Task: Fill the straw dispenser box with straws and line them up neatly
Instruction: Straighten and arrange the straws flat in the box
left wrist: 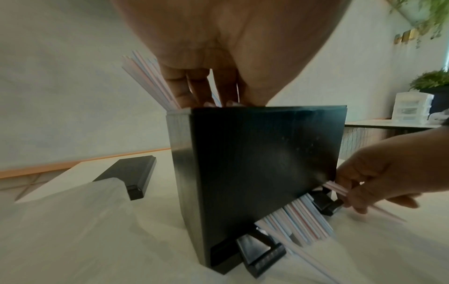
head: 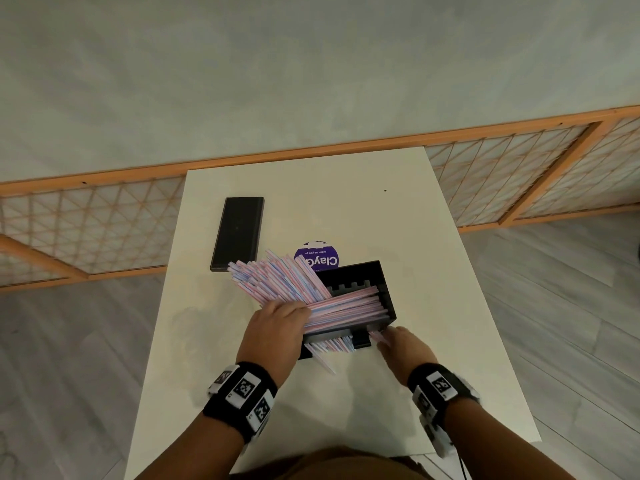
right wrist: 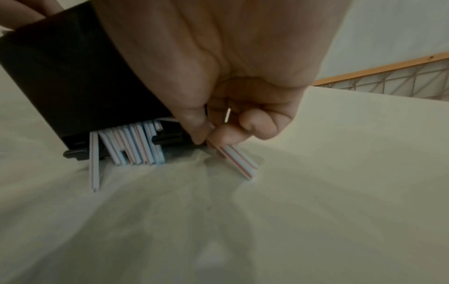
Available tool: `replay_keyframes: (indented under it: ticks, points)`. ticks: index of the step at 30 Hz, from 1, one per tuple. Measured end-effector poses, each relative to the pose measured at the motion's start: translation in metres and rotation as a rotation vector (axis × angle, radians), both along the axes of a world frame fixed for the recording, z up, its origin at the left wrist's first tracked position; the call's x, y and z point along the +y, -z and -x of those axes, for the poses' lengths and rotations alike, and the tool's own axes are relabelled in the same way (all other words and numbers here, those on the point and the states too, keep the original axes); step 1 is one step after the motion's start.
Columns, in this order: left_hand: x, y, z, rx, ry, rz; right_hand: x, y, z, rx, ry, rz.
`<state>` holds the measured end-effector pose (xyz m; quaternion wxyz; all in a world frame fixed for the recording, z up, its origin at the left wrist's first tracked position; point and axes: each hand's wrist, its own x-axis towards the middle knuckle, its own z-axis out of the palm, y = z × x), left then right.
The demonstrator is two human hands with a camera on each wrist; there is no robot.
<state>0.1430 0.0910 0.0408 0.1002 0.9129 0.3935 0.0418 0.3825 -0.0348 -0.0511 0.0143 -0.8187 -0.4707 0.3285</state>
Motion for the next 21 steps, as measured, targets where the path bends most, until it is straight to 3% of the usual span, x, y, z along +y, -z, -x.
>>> replay_keyframes:
  ticks: [8, 13, 18, 21]
  points:
    - [-0.002, 0.002, 0.002, 0.045, -0.012, 0.009, -0.063, -0.003, -0.011, -0.02, -0.085, 0.105]
    - [-0.003, 0.002, 0.0, 0.041, -0.036, 0.023, -0.111, -0.036, -0.015, 0.017, -0.19, 0.178]
    - [0.001, -0.004, 0.001, -0.003, -0.015, 0.114, -0.096, -0.103, -0.002, 0.057, -0.337, -0.03]
    - [-0.001, -0.013, 0.006, -0.064, -0.005, 0.192, -0.064, -0.137, 0.008, -0.011, -0.36, -0.235]
